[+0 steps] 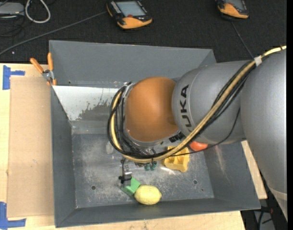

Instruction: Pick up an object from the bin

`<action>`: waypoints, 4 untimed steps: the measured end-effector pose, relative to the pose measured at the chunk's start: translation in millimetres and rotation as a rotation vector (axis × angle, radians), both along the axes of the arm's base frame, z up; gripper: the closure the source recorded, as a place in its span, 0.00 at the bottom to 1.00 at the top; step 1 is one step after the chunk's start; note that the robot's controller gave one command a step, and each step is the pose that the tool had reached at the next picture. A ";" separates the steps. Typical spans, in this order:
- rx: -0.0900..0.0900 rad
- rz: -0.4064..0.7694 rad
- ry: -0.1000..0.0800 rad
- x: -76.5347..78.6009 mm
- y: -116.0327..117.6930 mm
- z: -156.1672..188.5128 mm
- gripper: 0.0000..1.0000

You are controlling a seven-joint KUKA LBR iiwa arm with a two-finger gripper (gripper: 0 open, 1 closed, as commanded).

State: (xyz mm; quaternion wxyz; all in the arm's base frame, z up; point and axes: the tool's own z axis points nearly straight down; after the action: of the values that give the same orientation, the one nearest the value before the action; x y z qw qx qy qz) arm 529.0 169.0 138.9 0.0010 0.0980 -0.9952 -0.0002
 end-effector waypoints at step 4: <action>0.005 0.380 -0.019 -51.5 -47.4 -66.2 1.00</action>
Offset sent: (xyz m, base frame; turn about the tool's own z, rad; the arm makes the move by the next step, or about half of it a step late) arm -0.0523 -0.1077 -0.0276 -0.2280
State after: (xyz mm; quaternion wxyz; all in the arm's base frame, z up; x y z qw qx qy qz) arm 477.5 121.6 72.7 -0.0086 0.2841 -0.9587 -0.0016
